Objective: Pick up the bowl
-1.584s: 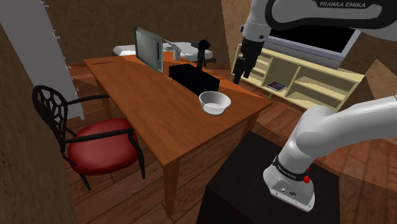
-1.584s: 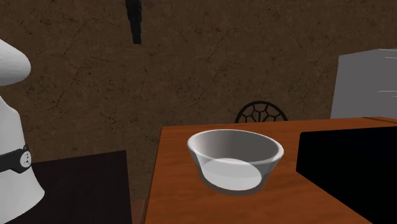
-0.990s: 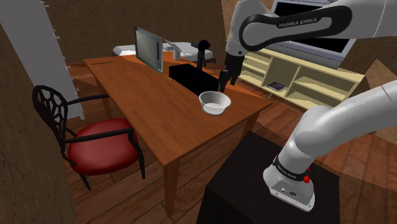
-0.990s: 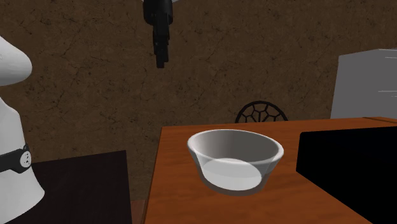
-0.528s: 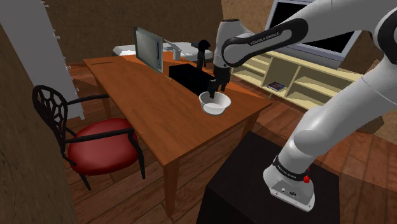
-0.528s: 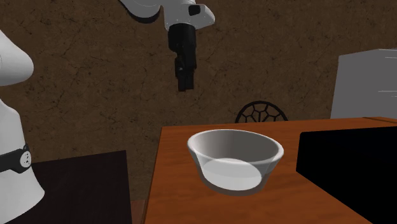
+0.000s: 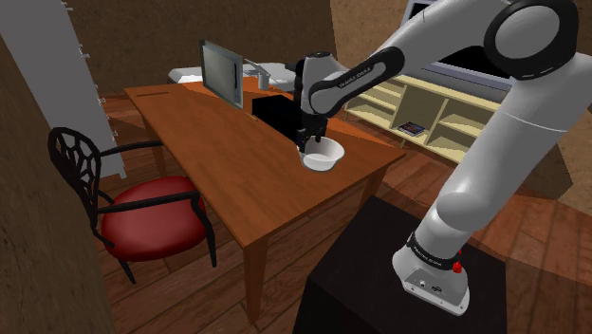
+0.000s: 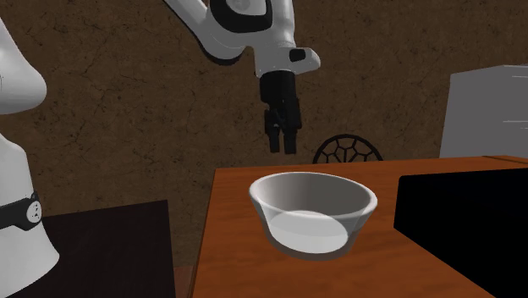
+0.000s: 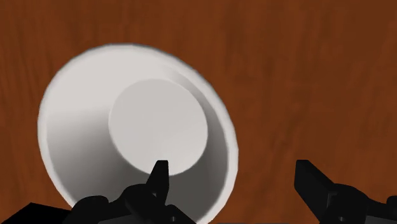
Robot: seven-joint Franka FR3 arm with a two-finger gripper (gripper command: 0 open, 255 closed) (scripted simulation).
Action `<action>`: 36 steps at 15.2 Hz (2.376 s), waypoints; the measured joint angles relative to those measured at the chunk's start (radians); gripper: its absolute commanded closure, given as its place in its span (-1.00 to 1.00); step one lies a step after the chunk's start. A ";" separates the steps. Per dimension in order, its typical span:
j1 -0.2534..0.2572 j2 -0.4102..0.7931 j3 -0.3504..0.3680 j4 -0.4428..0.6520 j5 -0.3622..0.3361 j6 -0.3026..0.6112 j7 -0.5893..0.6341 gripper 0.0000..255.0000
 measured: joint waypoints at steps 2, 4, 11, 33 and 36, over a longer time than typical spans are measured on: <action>-0.004 0.049 -0.003 0.024 -0.014 0.025 0.010 -1.00; -0.006 0.073 -0.005 0.016 -0.024 0.056 0.019 -1.00; -0.006 0.128 -0.008 0.002 -0.044 0.123 0.042 1.00; -0.002 0.021 -0.001 0.049 -0.006 -0.028 0.000 1.00; -0.002 0.002 -0.002 0.065 0.001 -0.062 -0.010 1.00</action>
